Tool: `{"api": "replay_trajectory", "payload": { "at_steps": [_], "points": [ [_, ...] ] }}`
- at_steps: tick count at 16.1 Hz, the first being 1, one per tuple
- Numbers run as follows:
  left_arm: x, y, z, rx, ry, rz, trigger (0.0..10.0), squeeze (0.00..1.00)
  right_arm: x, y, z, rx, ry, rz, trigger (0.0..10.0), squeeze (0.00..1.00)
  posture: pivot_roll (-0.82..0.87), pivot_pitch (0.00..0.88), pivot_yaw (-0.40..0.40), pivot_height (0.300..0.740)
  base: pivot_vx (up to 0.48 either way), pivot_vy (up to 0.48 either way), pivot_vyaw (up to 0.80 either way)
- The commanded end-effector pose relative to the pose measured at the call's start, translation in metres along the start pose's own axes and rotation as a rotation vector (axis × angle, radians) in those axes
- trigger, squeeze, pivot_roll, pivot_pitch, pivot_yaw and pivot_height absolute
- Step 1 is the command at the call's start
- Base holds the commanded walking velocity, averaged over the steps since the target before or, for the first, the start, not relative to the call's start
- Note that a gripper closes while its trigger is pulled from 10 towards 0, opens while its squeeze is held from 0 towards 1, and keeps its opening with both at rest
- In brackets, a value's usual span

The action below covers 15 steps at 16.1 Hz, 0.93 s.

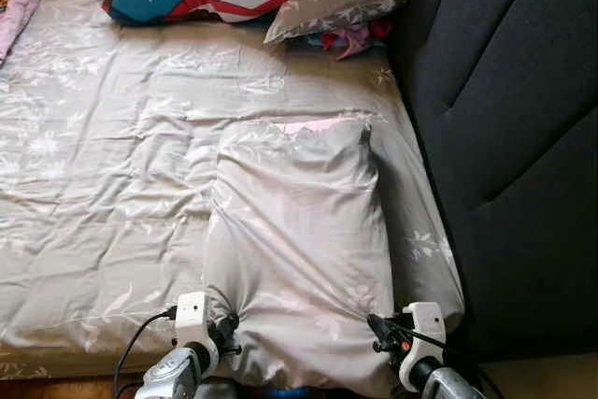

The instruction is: Clean up the room

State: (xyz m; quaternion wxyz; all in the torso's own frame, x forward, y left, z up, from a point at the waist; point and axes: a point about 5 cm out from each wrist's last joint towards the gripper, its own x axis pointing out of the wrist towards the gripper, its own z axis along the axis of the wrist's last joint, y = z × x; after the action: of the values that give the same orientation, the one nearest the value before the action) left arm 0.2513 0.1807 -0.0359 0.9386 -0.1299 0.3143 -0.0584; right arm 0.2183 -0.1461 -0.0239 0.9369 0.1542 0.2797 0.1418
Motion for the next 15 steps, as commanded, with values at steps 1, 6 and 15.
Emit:
{"api": "replay_trajectory", "payload": {
  "at_steps": [1, 6, 15],
  "points": [
    [0.003, -0.018, -0.010, -0.042, 0.028, -0.077, 0.0, 0.00, 0.000, -0.002, -0.009, 0.013, 0.019, -0.026, 0.0, 0.00, -0.11, 0.195, -0.077, 0.657, 0.000, 0.000, 0.00],
    [0.011, -0.025, 0.031, 0.010, -0.123, -0.113, 0.0, 0.00, 0.014, -0.005, 0.023, 0.004, -0.138, -0.070, 0.0, 0.00, -0.07, 0.128, -0.054, 0.657, 0.000, 0.000, 0.00],
    [0.011, -0.037, 0.085, 0.134, -0.334, -0.114, 10.0, 0.00, 0.029, -0.012, 0.063, -0.120, -0.282, -0.156, 10.0, 0.00, -0.04, 0.000, -0.019, 0.657, 0.000, 0.000, 0.00]
  ]
}}
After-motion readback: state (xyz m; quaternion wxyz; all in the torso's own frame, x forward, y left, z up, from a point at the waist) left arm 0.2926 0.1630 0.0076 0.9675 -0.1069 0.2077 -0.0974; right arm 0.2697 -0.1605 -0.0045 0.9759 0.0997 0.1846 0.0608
